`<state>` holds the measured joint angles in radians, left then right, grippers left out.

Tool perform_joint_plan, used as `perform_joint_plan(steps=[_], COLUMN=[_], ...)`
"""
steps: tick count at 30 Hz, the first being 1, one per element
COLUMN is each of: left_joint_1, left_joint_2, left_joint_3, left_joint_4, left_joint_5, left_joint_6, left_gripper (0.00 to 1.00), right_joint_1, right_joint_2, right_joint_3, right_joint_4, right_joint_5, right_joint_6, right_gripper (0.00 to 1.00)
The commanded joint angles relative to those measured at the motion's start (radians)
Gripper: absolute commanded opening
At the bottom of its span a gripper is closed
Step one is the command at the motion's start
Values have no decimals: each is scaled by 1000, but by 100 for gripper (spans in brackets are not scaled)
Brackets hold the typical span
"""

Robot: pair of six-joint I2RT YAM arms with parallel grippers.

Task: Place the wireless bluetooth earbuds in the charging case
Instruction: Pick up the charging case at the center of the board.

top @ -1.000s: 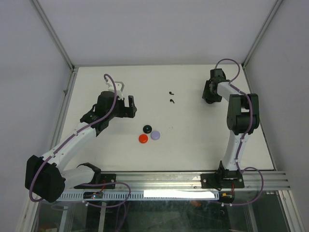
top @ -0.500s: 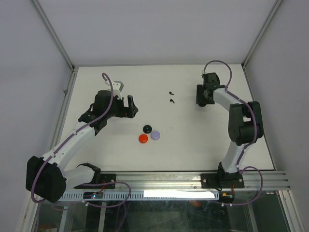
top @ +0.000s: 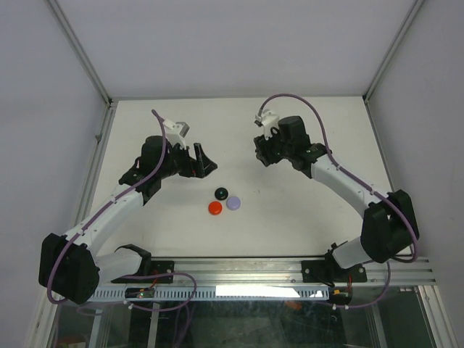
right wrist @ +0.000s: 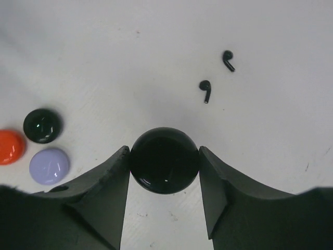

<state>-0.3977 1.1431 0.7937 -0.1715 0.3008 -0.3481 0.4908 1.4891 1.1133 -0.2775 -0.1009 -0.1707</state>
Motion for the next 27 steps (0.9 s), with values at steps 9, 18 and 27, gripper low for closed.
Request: perform_joint_plan(steps=[9, 18, 27], left_joint_1=[7, 8, 6], left_joint_2=[-13, -15, 18], left_joint_3=[33, 28, -4], left_joint_4=[109, 200, 308], left_joint_5=[240, 368, 466], left_joint_6=[-114, -221, -300], left_gripper=[80, 71, 52], right_joint_1=[184, 301, 395], right_joint_2=[-221, -227, -175], right_joint_3=[-39, -28, 26], right_joint_4=[80, 69, 33], right_joint_5=[-199, -246, -222], right_joint_6=[-404, -593, -687], right_gripper=[43, 44, 43])
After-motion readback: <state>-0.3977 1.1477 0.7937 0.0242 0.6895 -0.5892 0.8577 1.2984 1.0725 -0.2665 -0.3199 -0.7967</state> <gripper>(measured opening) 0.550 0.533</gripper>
